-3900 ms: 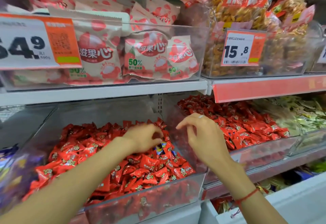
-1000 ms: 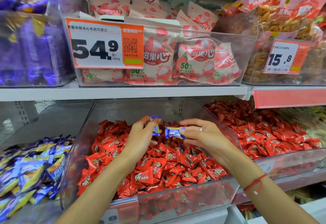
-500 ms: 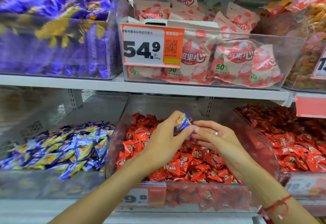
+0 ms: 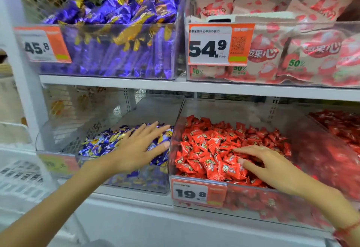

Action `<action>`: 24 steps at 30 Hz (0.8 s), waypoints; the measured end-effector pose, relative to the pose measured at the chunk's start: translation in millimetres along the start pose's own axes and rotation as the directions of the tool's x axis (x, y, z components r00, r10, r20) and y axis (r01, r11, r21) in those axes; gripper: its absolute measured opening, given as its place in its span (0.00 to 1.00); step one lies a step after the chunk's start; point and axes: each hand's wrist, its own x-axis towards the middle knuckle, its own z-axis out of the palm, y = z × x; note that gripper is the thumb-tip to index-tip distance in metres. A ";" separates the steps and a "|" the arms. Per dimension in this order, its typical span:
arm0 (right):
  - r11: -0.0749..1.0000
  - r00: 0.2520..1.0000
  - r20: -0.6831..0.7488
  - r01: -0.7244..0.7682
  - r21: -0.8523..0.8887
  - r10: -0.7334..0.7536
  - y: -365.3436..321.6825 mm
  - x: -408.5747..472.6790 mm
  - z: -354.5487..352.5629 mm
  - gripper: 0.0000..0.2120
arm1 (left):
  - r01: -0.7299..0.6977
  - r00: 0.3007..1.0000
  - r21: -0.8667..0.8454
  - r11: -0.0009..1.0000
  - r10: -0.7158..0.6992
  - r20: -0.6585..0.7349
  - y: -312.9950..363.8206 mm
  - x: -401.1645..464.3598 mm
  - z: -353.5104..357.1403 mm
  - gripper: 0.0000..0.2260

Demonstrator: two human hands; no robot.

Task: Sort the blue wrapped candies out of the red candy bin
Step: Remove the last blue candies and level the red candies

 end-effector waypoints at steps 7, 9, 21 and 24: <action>1.000 1.000 0.027 -0.001 0.019 0.000 -1.9 -1.1 -1.4 0.19 | -0.055 0.982 0.079 0.995 0.040 0.183 -30.5 29.0 9.1 0.35; 1.000 0.999 0.032 -0.006 0.019 0.005 -2.0 -0.6 -1.7 0.19 | -0.003 0.982 0.163 0.987 -0.028 0.187 -38.8 41.5 10.0 0.36; 1.000 1.000 0.028 -0.013 -0.005 0.013 -2.1 0.0 -2.3 0.19 | 0.140 0.978 0.060 0.988 -0.129 -0.166 -27.4 48.4 -6.2 0.19; 1.000 1.000 -0.011 -0.008 -0.005 0.008 -2.5 0.5 -2.4 0.17 | 0.029 0.927 -0.012 1.000 -0.032 -0.374 0.5 21.2 -13.5 0.11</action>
